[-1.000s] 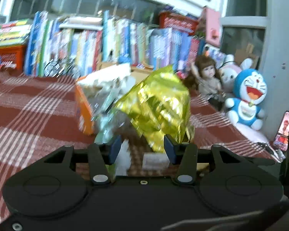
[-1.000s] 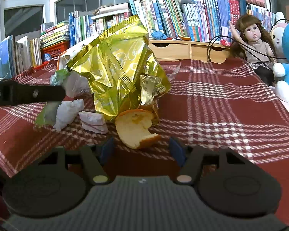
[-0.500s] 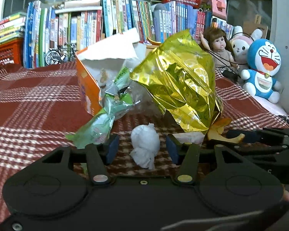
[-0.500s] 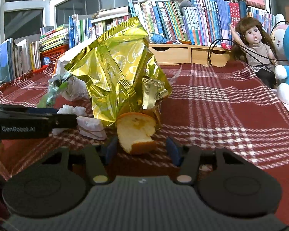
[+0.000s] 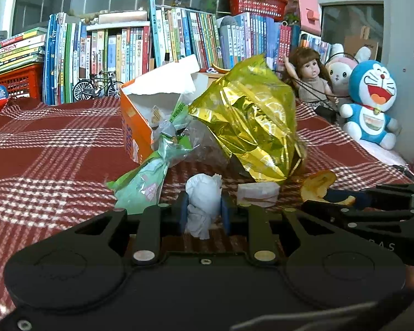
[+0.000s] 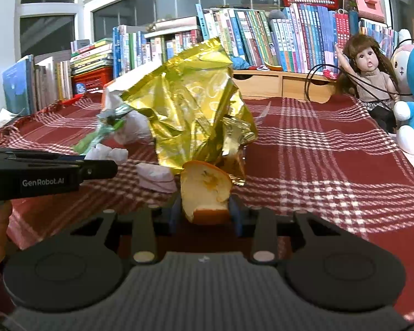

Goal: Collect trash
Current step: 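Grasp a white tissue with the left gripper while the right gripper grasps an orange peel, then lower both grippers into the white bin and open them to drop the items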

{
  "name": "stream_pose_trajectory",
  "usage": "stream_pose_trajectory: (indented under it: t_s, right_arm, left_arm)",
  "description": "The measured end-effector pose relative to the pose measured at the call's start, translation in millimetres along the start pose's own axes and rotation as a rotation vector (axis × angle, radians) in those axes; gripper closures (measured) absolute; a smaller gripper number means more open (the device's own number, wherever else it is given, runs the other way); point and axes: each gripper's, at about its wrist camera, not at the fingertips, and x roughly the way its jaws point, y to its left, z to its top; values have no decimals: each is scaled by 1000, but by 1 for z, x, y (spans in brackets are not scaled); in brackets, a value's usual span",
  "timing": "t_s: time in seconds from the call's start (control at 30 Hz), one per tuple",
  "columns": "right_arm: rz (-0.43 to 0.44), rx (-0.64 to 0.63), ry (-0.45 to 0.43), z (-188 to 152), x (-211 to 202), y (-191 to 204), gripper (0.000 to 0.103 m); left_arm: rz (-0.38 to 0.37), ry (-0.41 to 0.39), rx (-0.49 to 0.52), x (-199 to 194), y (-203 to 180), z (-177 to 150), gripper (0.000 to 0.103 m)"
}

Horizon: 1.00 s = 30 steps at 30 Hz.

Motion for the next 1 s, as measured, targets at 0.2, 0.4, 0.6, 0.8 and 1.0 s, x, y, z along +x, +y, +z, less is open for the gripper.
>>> stream_pose_trajectory:
  t_s: [0.2, 0.4, 0.6, 0.8, 1.0]
  right_arm:
    - [41, -33, 3, -7, -20, 15, 60]
    - [82, -56, 37, -19, -41, 27, 60]
    - [123, -94, 74, -35, -64, 38, 60]
    - [154, -87, 121, -49, -76, 43, 60]
    - [170, -63, 191, -69, -71, 48, 60]
  left_arm:
    - [-24, -7, 5, -31, -3, -8, 81]
    - [-36, 32, 8, -61, -4, -27, 81]
    - [-35, 89, 3, -90, -1, -50, 81]
    - [-31, 146, 3, -106, 1, -72, 81]
    - [-33, 235, -8, -103, -1, -95, 81]
